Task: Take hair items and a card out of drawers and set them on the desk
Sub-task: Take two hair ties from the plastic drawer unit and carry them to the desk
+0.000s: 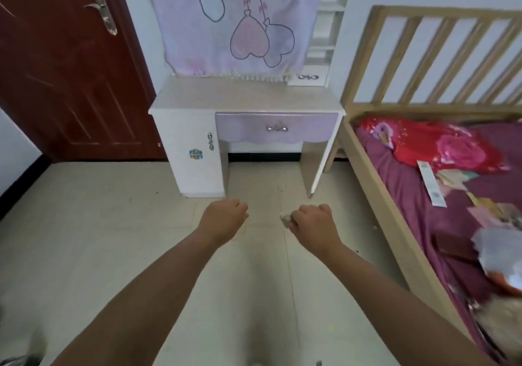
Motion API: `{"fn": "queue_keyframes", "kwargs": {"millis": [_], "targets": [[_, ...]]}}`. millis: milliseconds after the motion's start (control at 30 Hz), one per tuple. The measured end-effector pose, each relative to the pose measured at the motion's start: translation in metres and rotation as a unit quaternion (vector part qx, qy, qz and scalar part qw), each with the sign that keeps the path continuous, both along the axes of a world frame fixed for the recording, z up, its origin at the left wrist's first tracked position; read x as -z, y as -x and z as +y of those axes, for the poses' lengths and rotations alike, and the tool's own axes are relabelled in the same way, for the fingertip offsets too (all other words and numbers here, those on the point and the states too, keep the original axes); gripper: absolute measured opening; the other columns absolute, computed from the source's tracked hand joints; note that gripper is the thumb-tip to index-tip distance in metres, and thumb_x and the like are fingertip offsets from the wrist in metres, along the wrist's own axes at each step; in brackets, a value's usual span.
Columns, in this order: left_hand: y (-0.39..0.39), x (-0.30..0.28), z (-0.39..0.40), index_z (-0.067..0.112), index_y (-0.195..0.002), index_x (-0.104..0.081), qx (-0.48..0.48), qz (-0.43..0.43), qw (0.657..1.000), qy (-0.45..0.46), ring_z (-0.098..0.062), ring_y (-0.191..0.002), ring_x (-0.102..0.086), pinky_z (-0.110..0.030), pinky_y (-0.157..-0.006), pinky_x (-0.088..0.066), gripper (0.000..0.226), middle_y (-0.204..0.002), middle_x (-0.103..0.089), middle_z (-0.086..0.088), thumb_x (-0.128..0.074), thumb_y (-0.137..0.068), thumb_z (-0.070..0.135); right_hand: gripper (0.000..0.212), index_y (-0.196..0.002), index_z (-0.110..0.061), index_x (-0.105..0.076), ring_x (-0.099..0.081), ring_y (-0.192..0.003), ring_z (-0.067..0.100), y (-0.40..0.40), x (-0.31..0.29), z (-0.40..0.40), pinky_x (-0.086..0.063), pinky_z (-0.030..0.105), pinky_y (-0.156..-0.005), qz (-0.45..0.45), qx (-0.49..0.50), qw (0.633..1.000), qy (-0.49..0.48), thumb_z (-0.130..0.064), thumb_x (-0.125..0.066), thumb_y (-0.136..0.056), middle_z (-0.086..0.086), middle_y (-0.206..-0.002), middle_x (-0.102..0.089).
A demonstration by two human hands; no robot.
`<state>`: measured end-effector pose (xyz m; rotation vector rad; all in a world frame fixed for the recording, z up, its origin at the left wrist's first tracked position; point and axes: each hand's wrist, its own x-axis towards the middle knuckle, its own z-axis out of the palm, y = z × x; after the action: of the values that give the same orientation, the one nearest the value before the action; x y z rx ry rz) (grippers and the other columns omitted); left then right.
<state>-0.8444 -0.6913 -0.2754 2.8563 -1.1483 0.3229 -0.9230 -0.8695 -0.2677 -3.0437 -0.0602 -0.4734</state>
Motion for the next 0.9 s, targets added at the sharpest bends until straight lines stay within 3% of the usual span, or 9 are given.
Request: {"fn": "queue_keyframes", "kwargs": {"millis": [133, 200, 267, 300, 367, 467, 600, 700, 900], "targets": [[-0.098, -0.012, -0.028, 0.007, -0.041, -0.058, 0.008, 0.01, 1.0, -0.016, -0.02, -0.025, -0.053, -0.013, -0.027, -0.041, 0.039, -0.035, -0.056, -0.007, -0.096, -0.036, 0.012, 0.022, -0.055, 0.001, -0.066, -0.066, -0.052, 0.029, -0.1, -0.013, -0.035, -0.053, 0.036, -0.062, 0.058, 0.015, 0.998, -0.034, -0.01, -0.08, -0.069, 0.017, -0.054, -0.068], [-0.163, -0.013, -0.042, 0.004, -0.046, -0.06, -0.003, 0.005, 1.0, -0.022, -0.021, -0.033, -0.059, -0.015, -0.03, -0.045, 0.033, -0.043, -0.061, -0.009, -0.093, -0.047, 0.01, 0.022, -0.06, 0.003, -0.066, -0.066, -0.056, 0.029, -0.166, -0.014, -0.052, -0.052, 0.038, -0.063, 0.068, 0.022, 0.996, -0.043, -0.011, -0.076, -0.074, 0.019, -0.059, -0.068], [-0.231, -0.009, -0.056, -0.001, -0.077, -0.065, -0.033, 0.042, 0.998, -0.021, -0.028, -0.07, -0.069, -0.028, -0.053, -0.056, 0.014, -0.079, -0.069, -0.018, -0.069, -0.083, 0.011, 0.025, -0.057, 0.005, -0.064, -0.064, -0.051, 0.032, -0.231, -0.011, -0.065, -0.053, 0.039, -0.057, 0.057, 0.004, 0.997, -0.054, -0.009, -0.077, -0.073, 0.021, -0.057, -0.067], [-0.265, -0.003, -0.064, 0.0, -0.093, -0.062, -0.061, 0.053, 0.996, -0.028, -0.03, -0.088, -0.067, -0.034, -0.066, -0.055, 0.018, -0.097, -0.066, -0.017, -0.052, -0.094, 0.015, 0.025, -0.06, 0.006, -0.064, -0.064, -0.055, 0.033, -0.265, -0.007, -0.071, -0.052, 0.038, -0.056, 0.061, -0.004, 0.996, -0.062, -0.011, -0.075, -0.076, 0.021, -0.061, -0.067], [-0.329, 0.003, -0.073, 0.004, -0.107, -0.056, -0.082, 0.068, 0.994, -0.028, -0.029, -0.1, -0.062, -0.036, -0.076, -0.053, 0.024, -0.111, -0.062, -0.013, -0.039, -0.1, 0.019, 0.027, -0.079, 0.003, -0.066, -0.065, -0.077, 0.032, -0.333, 0.005, -0.083, -0.049, 0.037, -0.069, 0.074, 0.004, 0.994, -0.075, -0.022, -0.061, -0.088, 0.02, -0.084, -0.068], [-0.418, 0.006, -0.076, 0.006, -0.11, -0.056, -0.123, 0.097, 0.987, -0.032, -0.028, -0.103, -0.061, -0.035, -0.08, -0.052, 0.024, -0.115, -0.06, -0.012, -0.039, -0.099, 0.019, 0.03, -0.093, -0.002, -0.065, -0.062, -0.094, 0.03, -0.433, 0.009, -0.093, -0.046, 0.036, -0.082, 0.105, -0.003, 0.99, -0.09, -0.028, -0.052, -0.093, 0.016, -0.1, -0.065], [-0.521, 0.007, -0.059, 0.004, -0.111, -0.058, -0.204, 0.154, 0.967, -0.003, -0.032, -0.102, -0.062, -0.036, -0.083, -0.051, 0.025, -0.115, -0.06, -0.014, -0.04, -0.099, 0.019, 0.024, -0.097, -0.004, -0.066, -0.061, -0.093, 0.03, -0.546, 0.003, -0.084, -0.047, 0.033, -0.074, 0.139, -0.018, 0.983, -0.116, -0.024, -0.054, -0.092, 0.016, -0.091, -0.058], [-0.591, 0.015, -0.037, 0.006, -0.11, -0.059, -0.243, 0.184, 0.952, 0.007, -0.031, -0.1, -0.062, -0.034, -0.084, -0.051, 0.024, -0.113, -0.06, -0.014, -0.041, -0.099, 0.018, 0.022, -0.102, -0.006, -0.066, -0.06, -0.096, 0.028, -0.625, 0.008, -0.068, -0.046, 0.031, -0.075, 0.174, -0.033, 0.978, -0.114, -0.019, -0.053, -0.091, 0.016, -0.102, -0.061], [-0.731, 0.041, 0.019, 0.009, -0.113, -0.058, -0.246, 0.207, 0.944, -0.078, -0.031, -0.102, -0.062, -0.034, -0.086, -0.051, 0.024, -0.116, -0.058, -0.013, -0.042, -0.095, 0.01, 0.021, -0.101, -0.007, -0.065, -0.06, -0.1, 0.027, -0.772, 0.043, -0.005, -0.047, 0.031, -0.081, 0.233, -0.044, 0.965, -0.109, -0.015, -0.047, -0.092, 0.015, -0.105, -0.065]]}}
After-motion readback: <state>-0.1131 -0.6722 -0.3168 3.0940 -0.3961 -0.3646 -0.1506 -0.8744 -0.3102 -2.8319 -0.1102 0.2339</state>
